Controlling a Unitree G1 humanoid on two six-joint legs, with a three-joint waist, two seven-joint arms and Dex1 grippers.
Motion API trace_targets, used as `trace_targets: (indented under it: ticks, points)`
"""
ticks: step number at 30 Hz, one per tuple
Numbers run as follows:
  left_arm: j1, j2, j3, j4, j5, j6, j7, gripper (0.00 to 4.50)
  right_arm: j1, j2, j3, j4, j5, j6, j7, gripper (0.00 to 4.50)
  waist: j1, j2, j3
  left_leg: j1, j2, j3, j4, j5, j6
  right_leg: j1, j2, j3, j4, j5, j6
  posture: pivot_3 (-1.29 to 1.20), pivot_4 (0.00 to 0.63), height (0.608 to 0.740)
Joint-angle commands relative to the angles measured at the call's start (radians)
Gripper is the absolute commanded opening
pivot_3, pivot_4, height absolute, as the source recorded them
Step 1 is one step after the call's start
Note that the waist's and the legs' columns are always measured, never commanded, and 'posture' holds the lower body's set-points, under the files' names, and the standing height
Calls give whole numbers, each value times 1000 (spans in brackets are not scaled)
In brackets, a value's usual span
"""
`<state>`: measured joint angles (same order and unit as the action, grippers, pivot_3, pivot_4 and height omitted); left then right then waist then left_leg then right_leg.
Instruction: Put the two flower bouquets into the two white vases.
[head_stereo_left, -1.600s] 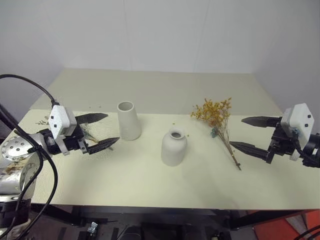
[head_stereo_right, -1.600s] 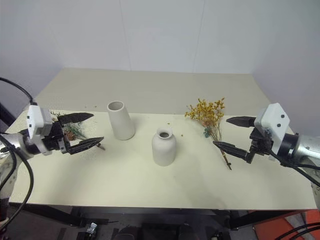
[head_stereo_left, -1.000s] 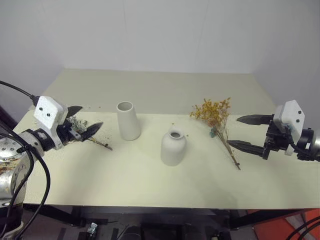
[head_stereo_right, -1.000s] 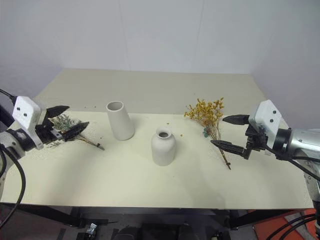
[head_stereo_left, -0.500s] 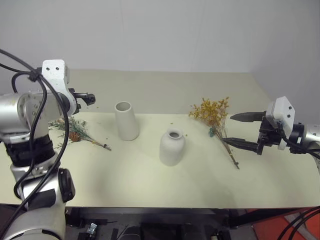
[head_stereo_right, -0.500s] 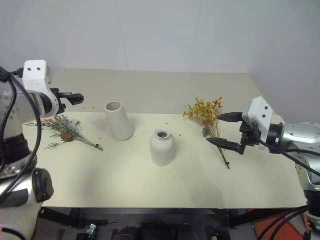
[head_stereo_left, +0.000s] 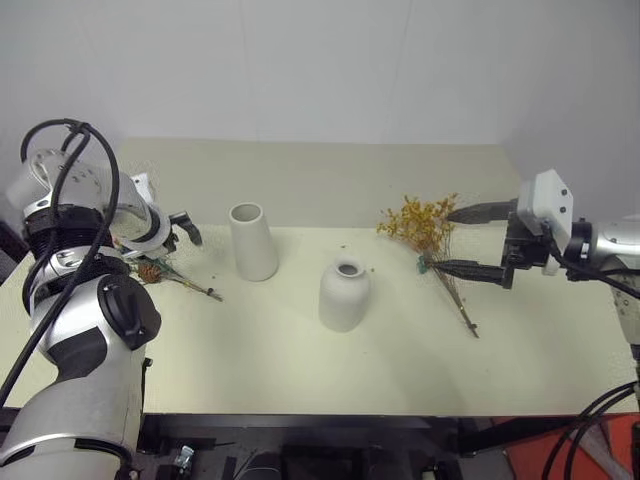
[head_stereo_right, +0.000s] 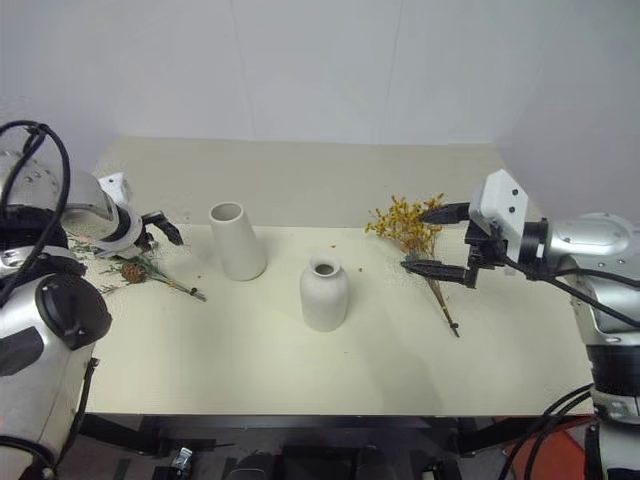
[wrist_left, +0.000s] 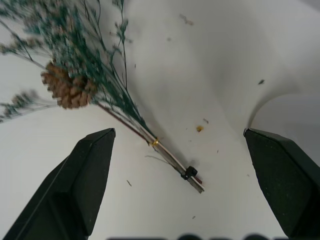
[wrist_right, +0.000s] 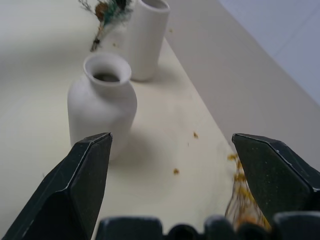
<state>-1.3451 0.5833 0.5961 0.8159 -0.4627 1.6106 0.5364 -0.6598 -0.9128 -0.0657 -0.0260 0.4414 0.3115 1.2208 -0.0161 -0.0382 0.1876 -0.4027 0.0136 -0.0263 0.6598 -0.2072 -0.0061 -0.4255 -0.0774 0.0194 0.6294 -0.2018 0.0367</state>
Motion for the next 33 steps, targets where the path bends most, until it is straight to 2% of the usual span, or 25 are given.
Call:
trace_targets:
  ticks: [1, 11, 17, 23, 26, 33]
  points:
    - [-34, -17, 68, 0, 35, 4, 80, 4491, -75, 21, 15, 20, -15, -40, 19, 4500, 0, 0, 0, 0, 0, 0, 0, 0, -1, 0, 0, 0, 0, 2, -3, 0, 150, 740]
    - [14, -147, 269, -88, 192, 4, 188, 4491, -209, 127, 88, 124, -66, -99, 48, 4500, 1, 0, 0, -1, 0, 0, 0, 0, -3, -1, 0, 0, 0, 4, -5, 0, 150, 740]
    - [38, -209, 382, -148, 315, 4, 207, 4491, -207, 139, 85, 120, -68, -104, 59, 4500, 1, 0, 0, -3, 0, -1, 0, 0, -6, -2, 0, -1, 0, 4, -5, 0, 150, 740]
    - [54, -245, 444, -171, 401, -1, 187, 4491, -187, 131, 75, 102, -62, -93, 58, 4500, 1, 0, 0, -2, 0, -1, 0, 0, -6, -2, 0, -1, 1, 4, -6, 0, 150, 740]
    - [62, -248, 456, -154, 427, -36, 187, 3874, -179, 127, 71, 93, -59, -88, 55, 4500, 1, 0, 0, -2, 0, -1, 0, 0, -6, -2, 0, -1, 1, 4, -6, 0, 150, 740]
    - [57, -257, 465, -153, 458, -55, 171, 1764, -154, 115, 56, 63, -49, -67, 47, 4500, 1, 0, 0, -2, 0, -1, 0, 0, -7, -2, 0, -1, 1, 4, -5, 0, 150, 740]
